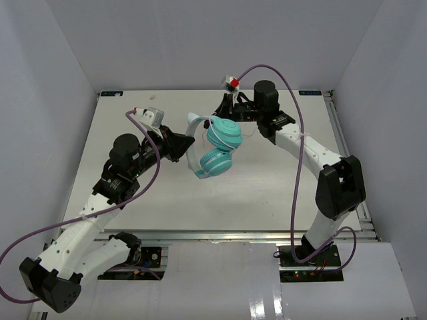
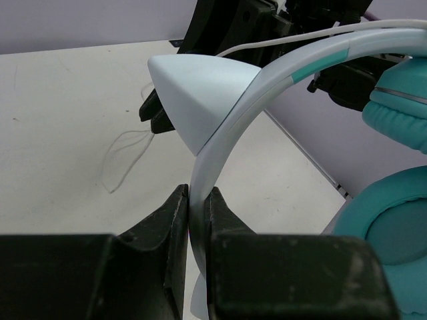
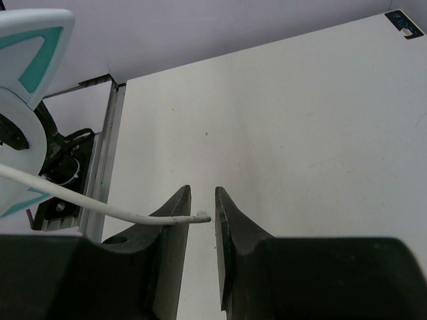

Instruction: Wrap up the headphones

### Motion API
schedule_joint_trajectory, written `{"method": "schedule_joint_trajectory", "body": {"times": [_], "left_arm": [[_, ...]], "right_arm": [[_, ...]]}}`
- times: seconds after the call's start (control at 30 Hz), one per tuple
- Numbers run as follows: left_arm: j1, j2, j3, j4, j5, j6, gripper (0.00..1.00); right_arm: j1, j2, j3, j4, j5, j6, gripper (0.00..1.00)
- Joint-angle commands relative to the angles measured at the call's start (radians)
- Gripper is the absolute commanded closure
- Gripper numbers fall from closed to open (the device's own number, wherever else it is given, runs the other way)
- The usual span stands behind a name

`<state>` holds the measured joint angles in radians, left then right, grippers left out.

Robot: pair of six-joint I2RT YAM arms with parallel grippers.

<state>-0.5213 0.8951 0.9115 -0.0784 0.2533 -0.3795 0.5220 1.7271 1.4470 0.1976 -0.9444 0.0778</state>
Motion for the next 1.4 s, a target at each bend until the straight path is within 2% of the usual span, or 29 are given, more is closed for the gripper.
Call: {"method": "schedule_joint_trajectory", "body": {"times": [0.0, 0.27, 0.37, 0.57, 0.8, 0.87, 0.93, 0.97, 1.03, 1.1, 1.23, 1.37], "left_arm": [[-0.006, -0.022, 0.003, 0.152, 0.050, -0.082, 1.00], [-0.006, 0.013, 0.002, 0.224, 0.077, -0.123, 1.00], [-0.006, 0.035, 0.003, 0.257, 0.090, -0.145, 1.00], [-0.006, 0.061, 0.008, 0.302, 0.103, -0.181, 1.00], [-0.006, 0.058, 0.034, 0.290, 0.095, -0.184, 1.00], [-0.006, 0.055, 0.037, 0.282, 0.093, -0.182, 1.00], [-0.006, 0.056, 0.038, 0.268, 0.090, -0.176, 1.00], [-0.006, 0.056, 0.038, 0.263, 0.090, -0.173, 1.00], [-0.006, 0.057, 0.042, 0.224, 0.089, -0.157, 1.00], [-0.006, 0.059, 0.044, 0.184, 0.088, -0.136, 1.00], [-0.006, 0.051, 0.025, 0.088, 0.089, -0.079, 1.00], [-0.006, 0.044, -0.008, 0.020, 0.099, -0.029, 1.00]], "right_arm": [[-0.011, -0.041, -0.023, 0.145, -0.082, 0.094, 0.71], [-0.012, -0.033, -0.062, 0.280, -0.149, 0.215, 0.65], [-0.010, -0.020, -0.085, 0.404, -0.179, 0.300, 0.62], [0.007, 0.024, -0.068, 0.547, -0.209, 0.446, 0.55], [0.027, 0.045, -0.094, 0.645, -0.212, 0.512, 0.57], [0.026, 0.037, -0.102, 0.600, -0.194, 0.466, 0.64], [0.026, 0.020, -0.095, 0.494, -0.140, 0.381, 0.78], [0.024, 0.013, -0.068, 0.337, -0.110, 0.254, 0.82], [0.021, -0.013, -0.025, 0.154, 0.038, 0.100, 0.92], [0.014, -0.035, 0.011, 0.019, 0.151, -0.043, 0.92], [-0.009, -0.073, 0.056, -0.070, 0.320, -0.182, 0.92], [-0.023, -0.084, 0.096, -0.101, 0.354, -0.222, 0.92]]}}
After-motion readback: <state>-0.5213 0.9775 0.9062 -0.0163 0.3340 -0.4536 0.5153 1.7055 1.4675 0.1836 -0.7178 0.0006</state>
